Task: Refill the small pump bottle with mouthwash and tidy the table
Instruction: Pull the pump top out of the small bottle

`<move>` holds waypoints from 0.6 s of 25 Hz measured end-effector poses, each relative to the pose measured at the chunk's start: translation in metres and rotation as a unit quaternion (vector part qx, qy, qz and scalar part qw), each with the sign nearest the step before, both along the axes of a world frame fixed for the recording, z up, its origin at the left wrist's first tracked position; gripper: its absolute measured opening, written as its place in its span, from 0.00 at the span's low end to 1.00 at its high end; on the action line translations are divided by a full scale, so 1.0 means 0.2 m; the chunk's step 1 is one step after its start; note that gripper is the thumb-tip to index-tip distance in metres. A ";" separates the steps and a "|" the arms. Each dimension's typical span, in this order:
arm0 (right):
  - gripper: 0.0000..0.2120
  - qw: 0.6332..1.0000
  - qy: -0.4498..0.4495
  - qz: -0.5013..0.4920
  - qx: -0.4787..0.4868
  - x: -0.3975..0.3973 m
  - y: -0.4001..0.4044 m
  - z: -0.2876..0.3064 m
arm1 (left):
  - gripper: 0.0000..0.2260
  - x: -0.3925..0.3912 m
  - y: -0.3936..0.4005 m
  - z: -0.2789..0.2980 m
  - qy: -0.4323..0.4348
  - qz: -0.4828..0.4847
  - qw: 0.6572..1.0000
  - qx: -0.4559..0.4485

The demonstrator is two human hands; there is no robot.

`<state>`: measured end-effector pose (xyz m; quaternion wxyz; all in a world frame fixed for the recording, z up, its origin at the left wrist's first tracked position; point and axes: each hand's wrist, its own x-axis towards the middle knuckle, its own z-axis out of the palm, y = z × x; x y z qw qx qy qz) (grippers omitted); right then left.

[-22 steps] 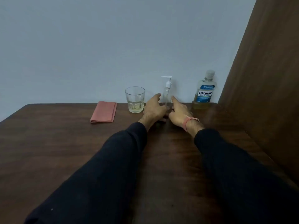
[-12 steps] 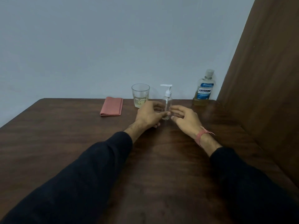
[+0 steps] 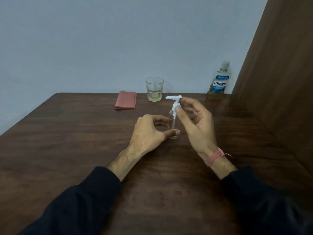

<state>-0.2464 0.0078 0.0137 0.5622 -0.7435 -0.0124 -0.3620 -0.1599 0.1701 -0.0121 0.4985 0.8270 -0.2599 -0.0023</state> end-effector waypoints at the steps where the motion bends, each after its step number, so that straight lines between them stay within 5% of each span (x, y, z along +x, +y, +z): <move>1: 0.13 1.000 -0.001 -0.010 0.006 0.00 0.01 -0.01 | 0.22 0.00 0.00 0.00 -0.004 -0.005 1.000 0.006; 15: 0.14 0.997 0.045 -0.014 0.064 0.04 -0.01 -0.05 | 0.26 -0.01 0.01 0.00 -0.055 -0.042 0.996 0.047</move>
